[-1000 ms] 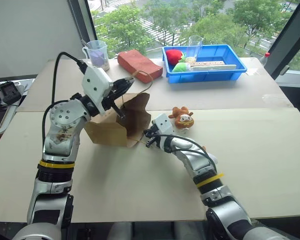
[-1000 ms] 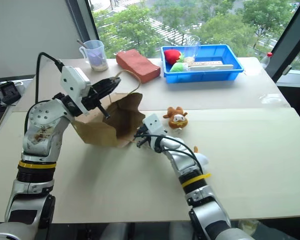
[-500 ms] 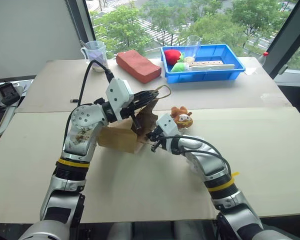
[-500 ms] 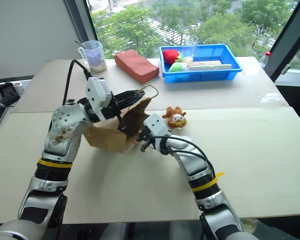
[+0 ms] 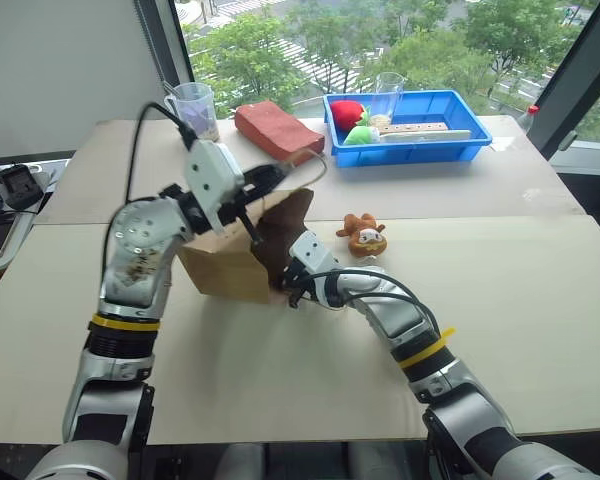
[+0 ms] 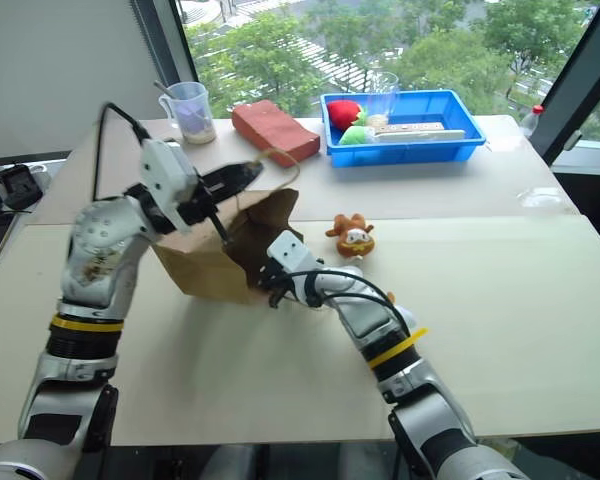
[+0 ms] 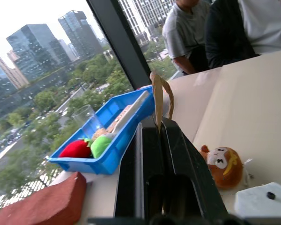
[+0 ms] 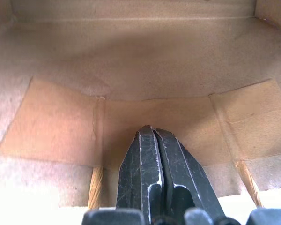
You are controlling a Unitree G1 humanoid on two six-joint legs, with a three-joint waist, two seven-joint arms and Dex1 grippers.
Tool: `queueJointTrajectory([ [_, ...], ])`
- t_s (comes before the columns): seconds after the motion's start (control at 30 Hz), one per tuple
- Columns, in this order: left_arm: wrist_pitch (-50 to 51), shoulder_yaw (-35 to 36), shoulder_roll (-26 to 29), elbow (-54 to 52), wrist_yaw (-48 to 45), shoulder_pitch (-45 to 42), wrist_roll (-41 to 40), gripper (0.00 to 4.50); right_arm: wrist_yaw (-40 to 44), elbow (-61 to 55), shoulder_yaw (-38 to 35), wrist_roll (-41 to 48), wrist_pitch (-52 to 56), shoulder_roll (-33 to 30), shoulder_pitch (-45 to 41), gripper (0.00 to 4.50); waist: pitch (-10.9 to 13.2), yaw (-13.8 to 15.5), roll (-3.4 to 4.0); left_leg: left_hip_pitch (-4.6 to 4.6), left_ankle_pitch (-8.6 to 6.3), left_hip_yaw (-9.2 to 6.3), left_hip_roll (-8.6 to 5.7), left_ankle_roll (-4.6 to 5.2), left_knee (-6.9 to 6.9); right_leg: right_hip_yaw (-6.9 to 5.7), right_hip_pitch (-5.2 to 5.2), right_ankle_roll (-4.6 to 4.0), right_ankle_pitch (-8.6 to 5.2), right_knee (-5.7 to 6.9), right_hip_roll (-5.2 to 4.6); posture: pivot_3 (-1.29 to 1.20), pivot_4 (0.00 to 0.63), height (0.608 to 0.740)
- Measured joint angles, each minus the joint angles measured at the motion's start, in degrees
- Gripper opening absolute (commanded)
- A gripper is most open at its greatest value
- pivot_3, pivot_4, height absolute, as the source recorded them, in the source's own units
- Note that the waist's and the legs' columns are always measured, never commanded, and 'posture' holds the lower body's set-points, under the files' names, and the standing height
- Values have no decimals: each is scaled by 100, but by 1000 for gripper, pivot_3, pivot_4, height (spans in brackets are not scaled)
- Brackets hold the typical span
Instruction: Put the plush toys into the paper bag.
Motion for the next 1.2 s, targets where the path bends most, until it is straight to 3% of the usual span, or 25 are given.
queueJointTrajectory([
  [0.23, 21, 237, 13, -281, 776, -269, 378, 0, -27, 148, -25, -2, -10, 71, -39, 50, -1, -10, -1, 6, 0, 1, 0, 0, 1, 0, 3, 0, 0, 2, 0, 0, 150, 740],
  [0.57, 34, -170, -60, -695, 545, 662, 318, 0, -74, 348, -429, 171, -175, 227, -152, 50, -1, -6, 0, 3, 2, 1, 0, -4, 1, 2, -2, 0, 0, 2, 0, 0, 150, 740],
  [0.97, -248, -361, -240, -379, 124, 847, 179, 0, -141, -1361, -1477, 1320, 256, 454, -96, 50, -1, -13, 0, -2, 3, 1, 2, -4, -43, 0, -16, 0, 0, -2, 0, 0, 150, 740],
  [1.07, -281, -368, -242, -347, 28, 931, 146, 0, -135, -1929, -1755, 1670, 591, 206, 67, 50, -1, 19, 0, -3, 3, 1, 1, -4, -43, 0, -14, 0, 0, -6, -1, 0, 150, 740],
  [1.2, -284, -364, -245, -292, -43, 949, 74, 0, 50, -2715, -2186, 2236, 1269, -575, 394, 50, -1, 91, 0, -7, 3, 2, 1, -4, -42, 0, -14, 0, 0, -10, -1, 0, 150, 740],
])
